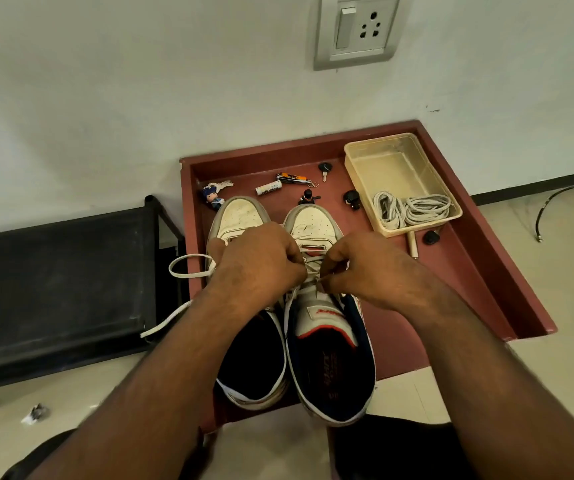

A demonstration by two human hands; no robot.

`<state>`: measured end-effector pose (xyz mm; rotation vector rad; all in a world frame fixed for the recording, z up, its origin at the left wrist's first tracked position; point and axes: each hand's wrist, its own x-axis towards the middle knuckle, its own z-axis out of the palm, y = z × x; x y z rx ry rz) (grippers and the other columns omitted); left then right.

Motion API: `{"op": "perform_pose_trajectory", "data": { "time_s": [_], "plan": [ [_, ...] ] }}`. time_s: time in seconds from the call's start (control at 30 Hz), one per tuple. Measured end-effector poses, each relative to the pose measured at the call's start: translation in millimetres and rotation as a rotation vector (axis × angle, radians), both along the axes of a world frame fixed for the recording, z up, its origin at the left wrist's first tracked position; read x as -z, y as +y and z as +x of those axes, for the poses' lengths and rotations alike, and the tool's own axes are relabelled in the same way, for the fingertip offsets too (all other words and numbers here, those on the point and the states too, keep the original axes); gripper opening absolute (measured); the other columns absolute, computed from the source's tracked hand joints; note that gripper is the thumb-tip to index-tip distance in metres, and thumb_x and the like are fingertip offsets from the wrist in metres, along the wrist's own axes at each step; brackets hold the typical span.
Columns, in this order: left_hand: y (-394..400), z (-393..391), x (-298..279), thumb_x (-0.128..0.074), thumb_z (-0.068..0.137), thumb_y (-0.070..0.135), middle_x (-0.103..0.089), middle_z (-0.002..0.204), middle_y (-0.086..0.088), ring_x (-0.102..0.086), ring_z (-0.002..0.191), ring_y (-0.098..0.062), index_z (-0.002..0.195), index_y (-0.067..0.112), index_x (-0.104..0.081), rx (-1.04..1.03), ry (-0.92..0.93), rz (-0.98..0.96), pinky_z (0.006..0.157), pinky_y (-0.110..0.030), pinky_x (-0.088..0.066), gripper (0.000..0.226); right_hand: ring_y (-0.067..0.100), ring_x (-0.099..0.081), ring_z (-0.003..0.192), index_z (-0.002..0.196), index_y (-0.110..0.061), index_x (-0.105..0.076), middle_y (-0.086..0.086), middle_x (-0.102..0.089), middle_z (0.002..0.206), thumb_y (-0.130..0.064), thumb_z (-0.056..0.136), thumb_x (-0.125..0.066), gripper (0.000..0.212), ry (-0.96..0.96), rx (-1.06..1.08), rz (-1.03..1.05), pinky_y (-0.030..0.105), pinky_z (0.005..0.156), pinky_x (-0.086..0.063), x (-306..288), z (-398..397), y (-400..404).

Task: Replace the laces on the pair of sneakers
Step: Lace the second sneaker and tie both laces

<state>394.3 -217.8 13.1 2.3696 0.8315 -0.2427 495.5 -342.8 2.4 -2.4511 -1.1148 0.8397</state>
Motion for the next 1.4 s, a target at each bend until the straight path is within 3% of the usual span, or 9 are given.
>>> {"op": "perform_pose_trajectory", "data": {
  "time_s": [0.23,0.53,0.67,0.73,0.87,0.97,1.1,1.27,1.4],
  "plan": [
    [0,-2,-3,-0.073,0.082,0.027,-0.072,0.088,0.014,-0.062,0.093,-0.007,0.084,0.031,-0.077,0.025,-0.003,0.008,0.087,-0.03,-0.026,0.006,0.008,-0.063,0.081,0.076,-0.024,-0.068,-0.006,-0.068,0.085,-0.018,0.084,-0.074,0.012,0.164,0.069,0.091,0.024,0.071,-0.049,2,2,-4],
    [9,-3,4,-0.076,0.076,0.029,-0.068,0.069,0.021,-0.063,0.082,-0.006,0.065,0.037,-0.074,-0.01,0.01,-0.045,0.099,-0.05,-0.041,0.013,0.003,-0.05,0.066,0.082,-0.016,-0.071,-0.007,-0.062,0.078,-0.017,0.084,-0.074,0.004,0.299,0.179,0.171,0.023,0.064,-0.04,6,2,-9],
    [-1,-1,1,-0.072,0.082,0.031,-0.071,0.096,0.017,-0.057,0.094,-0.004,0.084,0.036,-0.078,0.039,-0.02,0.012,0.083,-0.03,-0.02,0.008,-0.002,-0.048,0.059,0.078,-0.017,-0.071,-0.01,-0.06,0.072,-0.017,0.083,-0.074,0.006,0.313,0.203,0.191,0.023,0.063,-0.037,9,4,-8],
    [-6,0,3,-0.072,0.082,0.038,-0.062,0.117,0.016,-0.05,0.111,-0.01,0.089,0.041,-0.077,0.064,-0.016,0.094,0.085,-0.035,-0.019,0.009,-0.006,-0.049,0.054,0.074,-0.019,-0.071,-0.011,-0.06,0.069,-0.016,0.082,-0.075,0.01,0.322,0.225,0.224,0.024,0.064,-0.037,12,6,-7],
    [-5,2,9,-0.075,0.078,0.045,-0.035,0.153,0.013,-0.025,0.141,-0.022,0.087,0.047,-0.075,0.1,0.02,0.086,0.11,-0.058,-0.014,0.009,-0.007,-0.051,0.057,0.075,-0.017,-0.073,-0.009,-0.064,0.07,-0.015,0.081,-0.076,0.006,0.371,0.255,0.252,0.026,0.067,-0.042,17,9,-6],
    [2,1,17,-0.08,0.073,0.045,-0.032,0.156,0.012,-0.014,0.149,-0.025,0.083,0.045,-0.076,0.055,0.015,-0.087,0.115,-0.06,-0.005,0.01,0.003,-0.057,0.066,0.077,-0.013,-0.074,-0.002,-0.068,0.072,-0.012,0.081,-0.075,0.004,0.409,0.268,0.273,0.028,0.069,-0.046,19,9,-5],
    [-1,5,21,-0.086,0.065,0.038,-0.058,0.108,0.023,-0.037,0.134,-0.01,0.067,0.044,-0.076,-0.03,-0.098,-0.228,0.117,-0.057,-0.012,0.012,-0.004,-0.049,0.049,0.082,-0.009,-0.074,-0.008,-0.062,0.061,-0.015,0.085,-0.072,0.007,0.438,0.278,0.251,0.021,0.055,-0.039,17,12,-6],
    [-4,5,26,-0.085,0.064,0.03,-0.042,0.152,-0.001,-0.011,0.15,-0.019,0.054,0.054,-0.068,-0.125,-0.131,-0.225,0.117,-0.057,-0.006,0.031,-0.005,-0.052,0.055,0.084,-0.018,-0.074,-0.009,-0.066,0.069,-0.022,0.085,-0.072,0.004,0.391,0.233,0.174,0.021,0.057,-0.041,9,17,-13],
    [-5,3,25,-0.085,0.056,0.025,-0.03,0.159,-0.009,-0.013,0.15,-0.016,0.061,0.043,-0.075,-0.203,-0.191,-0.37,0.12,-0.05,-0.011,0.021,0.011,-0.063,0.07,0.083,-0.018,-0.075,-0.002,-0.073,0.081,-0.015,0.082,-0.073,0.003,0.373,0.187,0.154,0.028,0.064,-0.051,7,13,-8]
  ]
}}
